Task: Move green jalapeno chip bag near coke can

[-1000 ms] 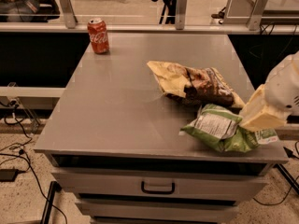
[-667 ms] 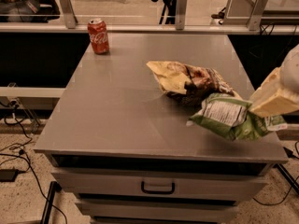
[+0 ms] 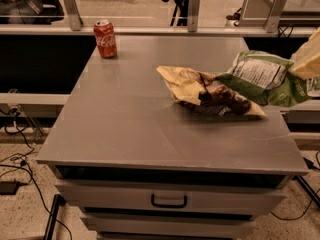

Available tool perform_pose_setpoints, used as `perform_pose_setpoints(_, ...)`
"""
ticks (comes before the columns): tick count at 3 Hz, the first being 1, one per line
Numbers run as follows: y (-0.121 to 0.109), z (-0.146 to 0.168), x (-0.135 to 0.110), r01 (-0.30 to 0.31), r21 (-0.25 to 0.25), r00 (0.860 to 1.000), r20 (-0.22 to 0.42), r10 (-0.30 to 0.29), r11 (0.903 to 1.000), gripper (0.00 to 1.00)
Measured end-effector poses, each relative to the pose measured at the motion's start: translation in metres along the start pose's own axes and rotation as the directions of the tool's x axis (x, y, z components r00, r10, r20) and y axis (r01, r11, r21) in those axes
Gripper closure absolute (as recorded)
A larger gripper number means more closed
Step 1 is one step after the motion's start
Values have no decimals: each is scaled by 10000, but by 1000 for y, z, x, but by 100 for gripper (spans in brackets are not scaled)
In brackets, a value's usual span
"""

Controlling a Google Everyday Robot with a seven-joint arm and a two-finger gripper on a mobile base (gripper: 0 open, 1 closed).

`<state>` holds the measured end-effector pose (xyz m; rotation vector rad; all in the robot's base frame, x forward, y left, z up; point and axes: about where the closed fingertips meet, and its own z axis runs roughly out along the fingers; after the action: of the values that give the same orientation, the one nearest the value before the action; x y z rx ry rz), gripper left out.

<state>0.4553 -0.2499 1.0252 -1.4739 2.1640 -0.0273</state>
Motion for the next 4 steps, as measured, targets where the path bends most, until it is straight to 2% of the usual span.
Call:
perform_pose_setpoints(1,-14,-8,-15,249,341,9992,304,-259,9991,100)
perform_pose_setpoints(2,-27,0,-47,945,848,9901,961,-1025,9919,100)
perform_pose_setpoints(3,-33,-1,-55,1042,1125,9866,1134,-1170,9882,100)
perform_pose_setpoints(4,-35,0,-55,1027,1194,9869,1123,-1162,9875,100)
